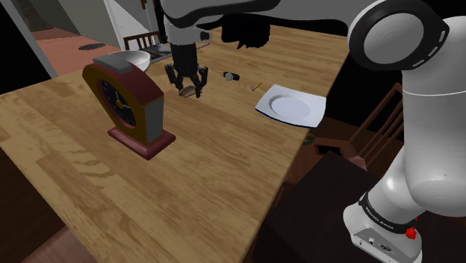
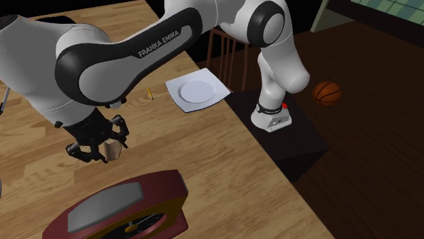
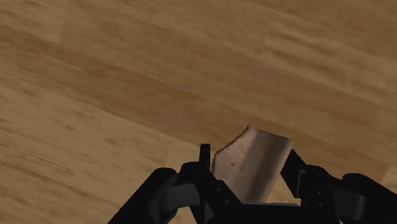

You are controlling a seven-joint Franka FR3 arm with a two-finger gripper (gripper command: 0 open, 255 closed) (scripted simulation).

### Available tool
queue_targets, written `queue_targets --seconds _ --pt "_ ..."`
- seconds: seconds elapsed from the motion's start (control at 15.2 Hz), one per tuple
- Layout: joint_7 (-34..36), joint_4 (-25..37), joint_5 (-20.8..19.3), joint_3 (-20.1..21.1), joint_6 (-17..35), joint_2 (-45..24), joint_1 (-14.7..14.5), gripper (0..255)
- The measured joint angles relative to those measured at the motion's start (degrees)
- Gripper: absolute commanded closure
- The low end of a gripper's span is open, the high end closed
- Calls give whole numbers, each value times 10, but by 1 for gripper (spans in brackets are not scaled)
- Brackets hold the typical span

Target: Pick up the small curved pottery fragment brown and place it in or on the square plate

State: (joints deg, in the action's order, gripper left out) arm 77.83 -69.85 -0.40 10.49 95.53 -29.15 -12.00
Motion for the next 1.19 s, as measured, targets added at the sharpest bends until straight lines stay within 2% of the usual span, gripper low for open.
queue_targets --seconds 0.46,1.12,1.19 --pt "3 72 -2 0 -60 -12 -4 255" --pt "9 220 -8 0 -164 -56 -17 255" --pt "7 195 -6 0 -156 -39 -12 255"
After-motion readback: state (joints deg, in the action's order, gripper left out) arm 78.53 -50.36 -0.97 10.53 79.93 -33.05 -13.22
